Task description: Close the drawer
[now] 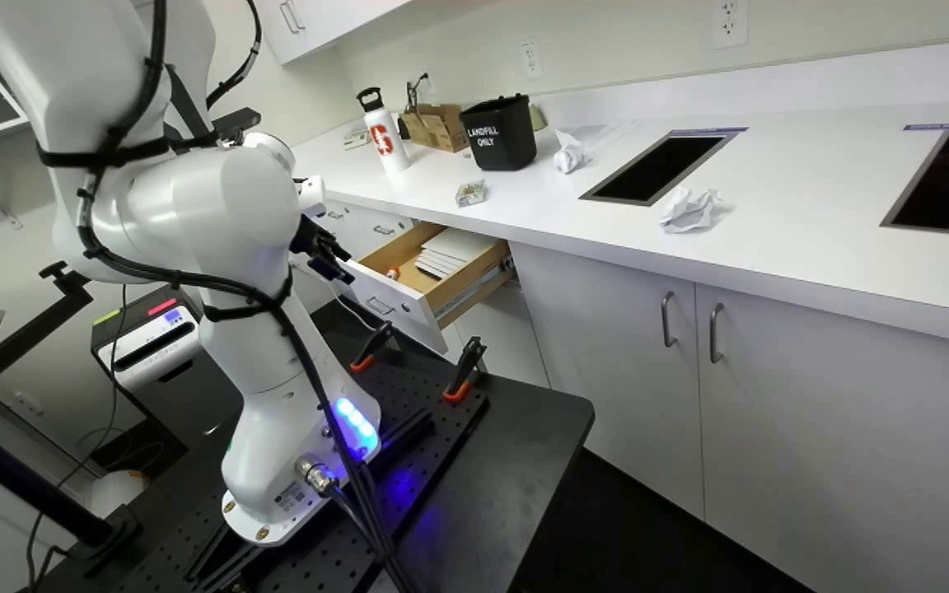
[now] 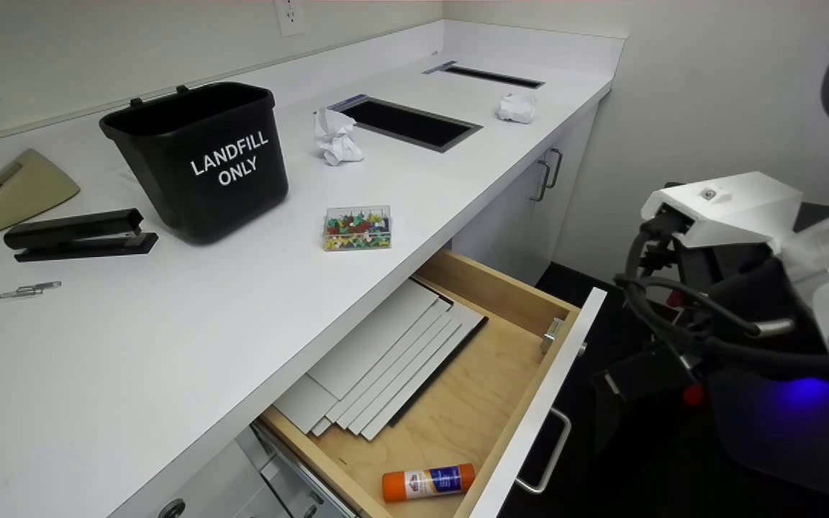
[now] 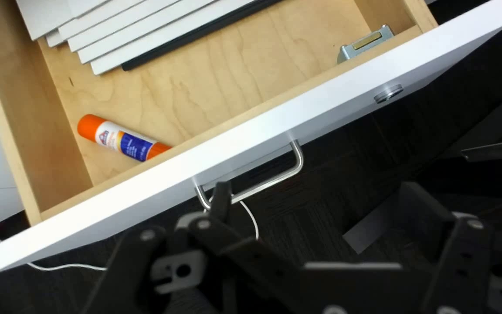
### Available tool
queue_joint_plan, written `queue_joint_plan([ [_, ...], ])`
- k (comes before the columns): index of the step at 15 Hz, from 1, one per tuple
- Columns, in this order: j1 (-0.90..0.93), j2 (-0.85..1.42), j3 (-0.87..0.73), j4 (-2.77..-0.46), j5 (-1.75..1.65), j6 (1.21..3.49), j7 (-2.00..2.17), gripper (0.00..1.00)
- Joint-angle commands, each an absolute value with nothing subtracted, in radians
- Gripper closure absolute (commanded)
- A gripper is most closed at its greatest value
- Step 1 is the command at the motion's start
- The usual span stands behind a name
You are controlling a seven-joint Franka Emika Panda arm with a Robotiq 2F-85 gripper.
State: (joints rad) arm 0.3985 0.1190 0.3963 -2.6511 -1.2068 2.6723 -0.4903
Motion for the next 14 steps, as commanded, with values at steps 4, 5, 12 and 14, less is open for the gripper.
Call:
queue_joint_plan([
  [4, 0.402, 0.233, 0.415, -2.594, -1.364, 2.711, -0.557, 0.58],
  [5, 0.400, 0.256, 0.412, -2.581, -1.402, 2.718, -0.566, 0.64],
  [12, 0.397, 0.463, 0.363, -2.446, -1.653, 2.673, -0.627, 1.00],
  [14, 0.404, 0.507, 0.347, -2.407, -1.709, 2.633, -0.606, 1.00],
])
